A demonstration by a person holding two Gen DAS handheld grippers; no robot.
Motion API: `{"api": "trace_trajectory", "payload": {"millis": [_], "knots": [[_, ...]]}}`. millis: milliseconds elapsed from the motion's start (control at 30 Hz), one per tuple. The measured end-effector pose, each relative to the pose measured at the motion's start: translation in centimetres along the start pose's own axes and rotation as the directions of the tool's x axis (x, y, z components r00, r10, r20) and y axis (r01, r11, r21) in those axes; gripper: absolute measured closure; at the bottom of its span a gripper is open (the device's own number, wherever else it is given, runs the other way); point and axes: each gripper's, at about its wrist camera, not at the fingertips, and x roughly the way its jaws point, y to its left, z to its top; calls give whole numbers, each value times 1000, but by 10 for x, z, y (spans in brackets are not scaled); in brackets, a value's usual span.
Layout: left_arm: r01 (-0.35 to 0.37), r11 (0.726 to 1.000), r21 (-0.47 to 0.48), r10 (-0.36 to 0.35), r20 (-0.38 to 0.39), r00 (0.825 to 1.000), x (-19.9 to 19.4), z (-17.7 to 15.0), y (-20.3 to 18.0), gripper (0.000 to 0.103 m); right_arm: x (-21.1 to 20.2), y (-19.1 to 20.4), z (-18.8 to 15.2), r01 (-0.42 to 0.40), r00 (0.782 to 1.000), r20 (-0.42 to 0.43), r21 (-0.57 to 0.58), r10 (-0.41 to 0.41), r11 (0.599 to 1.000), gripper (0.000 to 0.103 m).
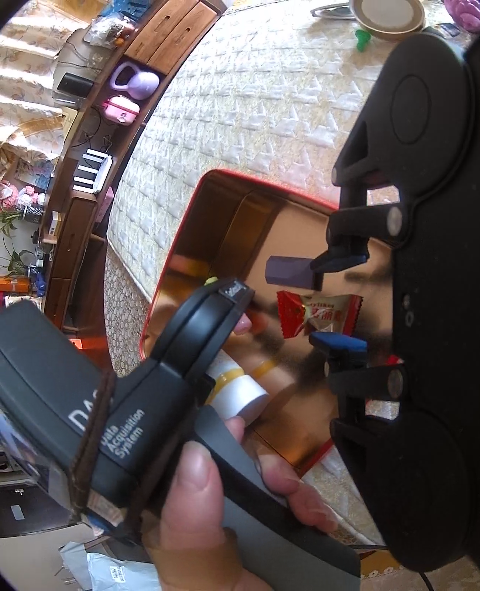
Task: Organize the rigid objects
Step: 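Open the left tool releasing the tube while the right tool releases the candy packet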
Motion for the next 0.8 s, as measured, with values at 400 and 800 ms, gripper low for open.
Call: {"api": "trace_trajectory", "payload": {"millis": [400,800], "knots": [[29,1000,-11,-29,33,999,-32,-7,-10,86,-37,-19,0,-21,998,53,63,17,998,58],[69,998,11,-69,106,992,-73,-18,-34,74,-95,-34,-23,-33,991,130,124,16,992,51]]}}
